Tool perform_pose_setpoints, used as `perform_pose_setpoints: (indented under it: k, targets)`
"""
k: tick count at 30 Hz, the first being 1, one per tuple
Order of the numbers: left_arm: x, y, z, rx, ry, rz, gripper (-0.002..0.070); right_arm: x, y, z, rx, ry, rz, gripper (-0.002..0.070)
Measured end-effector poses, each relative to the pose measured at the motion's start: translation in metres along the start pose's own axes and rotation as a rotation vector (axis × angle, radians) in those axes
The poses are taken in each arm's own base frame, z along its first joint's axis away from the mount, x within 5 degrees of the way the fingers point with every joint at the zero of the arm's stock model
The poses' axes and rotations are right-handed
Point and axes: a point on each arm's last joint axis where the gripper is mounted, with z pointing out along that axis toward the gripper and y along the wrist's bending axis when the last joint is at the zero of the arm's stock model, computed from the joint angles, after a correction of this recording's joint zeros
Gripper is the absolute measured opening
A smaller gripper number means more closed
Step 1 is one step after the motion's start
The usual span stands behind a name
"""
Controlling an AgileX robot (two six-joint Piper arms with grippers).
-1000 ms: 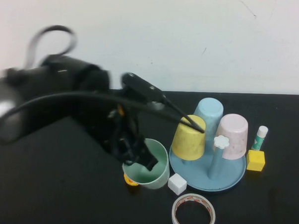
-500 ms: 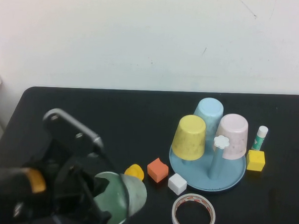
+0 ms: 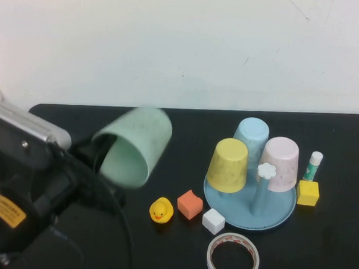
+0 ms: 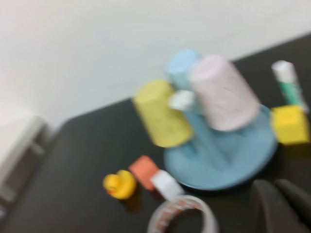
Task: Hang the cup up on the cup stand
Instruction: Adjust the cup with two arms
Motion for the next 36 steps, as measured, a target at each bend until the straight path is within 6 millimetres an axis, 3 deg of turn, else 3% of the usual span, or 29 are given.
perform_pose_setpoints:
  k: [4, 9, 15, 17, 19, 24, 26, 29, 36]
  targets:
    - [-0.004, 0.001, 0.011, -0.018, -0.138, 0.042, 0.0005, -0.006, 0.013, -0.002, -0.12, -0.036, -0.035, -0.0001]
    - [-0.003, -0.005, 0.028, 0.009, -0.322, 0.136, 0.0005, -0.031, 0.039, -0.001, -0.259, 0.01, -0.057, -0.0001]
    - [0.024, -0.019, 0.051, 0.132, -0.335, 0.247, 0.0005, -0.066, 0.064, 0.02, -0.438, 0.116, -0.048, 0.0014]
    - [0.034, -0.022, 0.056, 0.165, -0.301, 0.269, 0.0005, -0.075, 0.069, 0.033, -0.498, 0.158, -0.024, 0.0056]
    - [0.039, -0.023, 0.058, 0.182, -0.284, 0.28, 0.0005, -0.083, 0.072, 0.047, -0.548, 0.215, 0.007, 0.0143]
    - [0.041, -0.024, 0.059, 0.188, -0.279, 0.283, 0.0005, -0.095, 0.072, 0.083, -0.639, 0.401, 0.209, 0.0511]
    - [0.041, -0.024, 0.059, 0.188, -0.284, 0.283, 0.0005, -0.097, 0.069, 0.098, -0.645, 0.482, 0.328, 0.0609]
    - [0.04, -0.024, 0.059, 0.188, -0.285, 0.283, 0.0005, -0.098, 0.061, 0.123, -0.611, 0.575, 0.485, 0.0669]
    - [0.04, -0.024, 0.059, 0.188, -0.288, 0.281, 0.0005, -0.099, 0.064, 0.158, -0.488, 0.653, 0.612, 0.069]
